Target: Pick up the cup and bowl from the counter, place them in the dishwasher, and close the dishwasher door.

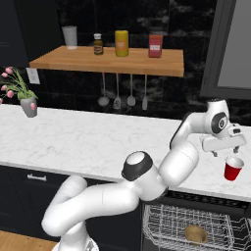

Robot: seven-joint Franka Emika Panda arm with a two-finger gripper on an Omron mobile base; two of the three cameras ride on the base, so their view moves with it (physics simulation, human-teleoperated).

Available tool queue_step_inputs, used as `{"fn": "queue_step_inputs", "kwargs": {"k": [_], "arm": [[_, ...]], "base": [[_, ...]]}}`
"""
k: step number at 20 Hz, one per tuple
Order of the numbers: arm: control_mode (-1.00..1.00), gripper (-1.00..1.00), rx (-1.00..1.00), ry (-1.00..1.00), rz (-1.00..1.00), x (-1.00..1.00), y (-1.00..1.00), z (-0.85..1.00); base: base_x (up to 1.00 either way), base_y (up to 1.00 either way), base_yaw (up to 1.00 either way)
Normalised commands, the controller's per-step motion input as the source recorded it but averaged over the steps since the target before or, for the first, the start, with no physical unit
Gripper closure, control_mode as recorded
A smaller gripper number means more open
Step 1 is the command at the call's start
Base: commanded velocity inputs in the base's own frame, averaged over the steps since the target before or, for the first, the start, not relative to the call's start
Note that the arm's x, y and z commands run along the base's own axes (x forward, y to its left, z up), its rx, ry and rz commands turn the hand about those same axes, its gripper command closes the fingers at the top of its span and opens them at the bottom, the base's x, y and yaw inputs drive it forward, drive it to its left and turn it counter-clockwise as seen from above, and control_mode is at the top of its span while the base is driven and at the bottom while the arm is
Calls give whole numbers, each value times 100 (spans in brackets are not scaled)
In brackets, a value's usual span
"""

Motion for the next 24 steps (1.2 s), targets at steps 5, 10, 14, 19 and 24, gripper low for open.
{"fn": "queue_step_inputs", "kwargs": {"k": [5, 10, 14, 19, 24], "arm": [[-100, -100, 4, -5, 0, 0, -29, -17], [-100, -100, 1, -7, 0, -13, -7, -11], [-100, -100, 0, -11, 0, -40, 23, -45], [-100, -100, 0, -9, -2, -34, 24, -43], [-100, -100, 0, -7, 0, 0, 0, -21]], "base": [[0, 0, 0], [0, 0, 0], [0, 0, 0], [0, 0, 0], [0, 0, 0]]}}
